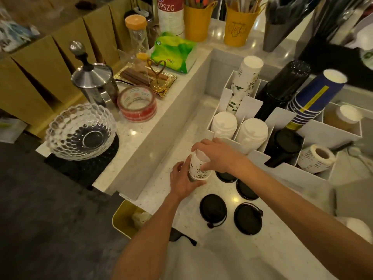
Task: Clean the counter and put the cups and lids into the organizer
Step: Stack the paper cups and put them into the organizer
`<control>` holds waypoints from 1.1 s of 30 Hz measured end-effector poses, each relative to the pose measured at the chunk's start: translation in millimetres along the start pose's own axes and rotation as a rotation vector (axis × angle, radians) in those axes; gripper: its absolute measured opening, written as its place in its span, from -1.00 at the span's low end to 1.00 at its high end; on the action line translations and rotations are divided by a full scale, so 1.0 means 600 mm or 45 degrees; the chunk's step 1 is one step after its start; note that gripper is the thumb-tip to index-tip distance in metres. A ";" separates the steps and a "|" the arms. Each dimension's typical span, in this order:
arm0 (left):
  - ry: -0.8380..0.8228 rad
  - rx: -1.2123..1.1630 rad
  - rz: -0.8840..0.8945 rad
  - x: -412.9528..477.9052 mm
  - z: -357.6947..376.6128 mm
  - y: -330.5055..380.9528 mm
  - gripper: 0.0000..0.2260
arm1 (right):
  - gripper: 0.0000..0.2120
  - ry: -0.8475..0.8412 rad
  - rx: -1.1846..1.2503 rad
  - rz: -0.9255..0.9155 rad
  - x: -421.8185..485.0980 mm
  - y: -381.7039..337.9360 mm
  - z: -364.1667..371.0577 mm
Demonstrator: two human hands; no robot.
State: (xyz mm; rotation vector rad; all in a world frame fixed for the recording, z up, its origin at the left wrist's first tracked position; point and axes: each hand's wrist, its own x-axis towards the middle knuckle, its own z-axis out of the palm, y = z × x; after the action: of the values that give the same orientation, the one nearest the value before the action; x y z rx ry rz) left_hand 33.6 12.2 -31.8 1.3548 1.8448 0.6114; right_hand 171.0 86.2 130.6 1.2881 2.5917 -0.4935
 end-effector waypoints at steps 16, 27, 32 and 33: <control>0.055 0.131 0.117 0.010 0.012 -0.009 -0.13 | -0.44 -0.020 0.109 1.072 -0.469 0.240 0.028; 0.041 0.080 0.134 0.010 0.006 -0.009 -0.18 | -0.34 0.150 0.331 1.341 -0.495 0.273 0.142; 0.040 0.112 0.138 0.013 0.007 -0.010 -0.23 | -0.40 0.115 0.422 1.119 -0.476 0.254 0.079; 0.037 0.112 0.127 0.013 0.006 -0.008 -0.23 | -0.40 0.133 0.446 1.007 -0.465 0.246 0.052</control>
State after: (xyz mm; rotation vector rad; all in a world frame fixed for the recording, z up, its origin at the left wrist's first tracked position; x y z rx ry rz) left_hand 32.4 17.9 -40.0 1.5107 1.8549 0.6096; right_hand 457.0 -46.9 162.7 2.3243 1.8575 -0.7335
